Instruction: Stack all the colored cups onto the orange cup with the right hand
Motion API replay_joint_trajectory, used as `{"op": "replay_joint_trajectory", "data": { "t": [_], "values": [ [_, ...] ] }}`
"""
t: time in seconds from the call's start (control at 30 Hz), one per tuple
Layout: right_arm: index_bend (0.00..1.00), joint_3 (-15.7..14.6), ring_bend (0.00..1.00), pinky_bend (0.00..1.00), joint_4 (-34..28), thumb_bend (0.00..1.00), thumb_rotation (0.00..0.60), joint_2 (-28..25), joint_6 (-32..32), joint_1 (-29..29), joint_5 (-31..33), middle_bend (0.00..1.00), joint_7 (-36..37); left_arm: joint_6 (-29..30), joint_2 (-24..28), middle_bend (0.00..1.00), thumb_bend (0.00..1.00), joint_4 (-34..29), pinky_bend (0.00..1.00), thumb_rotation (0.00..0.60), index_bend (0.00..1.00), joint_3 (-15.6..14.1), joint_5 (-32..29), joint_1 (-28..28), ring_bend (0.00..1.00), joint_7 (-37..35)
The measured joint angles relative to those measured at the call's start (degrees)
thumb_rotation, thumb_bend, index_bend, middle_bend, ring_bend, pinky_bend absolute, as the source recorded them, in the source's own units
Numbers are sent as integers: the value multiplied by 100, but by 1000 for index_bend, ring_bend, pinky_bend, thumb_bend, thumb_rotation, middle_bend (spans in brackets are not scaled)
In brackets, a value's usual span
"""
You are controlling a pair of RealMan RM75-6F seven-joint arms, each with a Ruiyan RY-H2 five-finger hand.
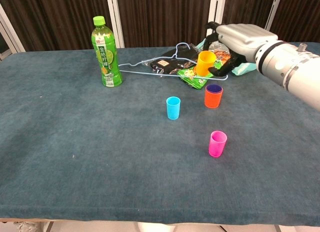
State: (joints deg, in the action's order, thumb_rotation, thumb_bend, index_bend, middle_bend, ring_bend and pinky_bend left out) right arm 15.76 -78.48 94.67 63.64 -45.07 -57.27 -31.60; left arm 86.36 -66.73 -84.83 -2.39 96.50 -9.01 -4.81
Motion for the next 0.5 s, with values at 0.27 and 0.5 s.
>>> {"op": "replay_joint_trajectory", "data": {
  "t": [0.27, 0.5],
  "values": [
    [603, -33, 0, 0, 425, 492, 600, 2, -435, -17, 340, 33, -93, -10, -10, 0, 456, -1, 121, 600, 0, 2, -4, -6, 13, 18],
    [569, -190, 0, 0, 593, 492, 600, 142, -463, -35, 321, 33, -258, 29, 8, 0, 455, 8, 121, 600, 0, 3, 11, 3, 13, -39]
  ]
}}
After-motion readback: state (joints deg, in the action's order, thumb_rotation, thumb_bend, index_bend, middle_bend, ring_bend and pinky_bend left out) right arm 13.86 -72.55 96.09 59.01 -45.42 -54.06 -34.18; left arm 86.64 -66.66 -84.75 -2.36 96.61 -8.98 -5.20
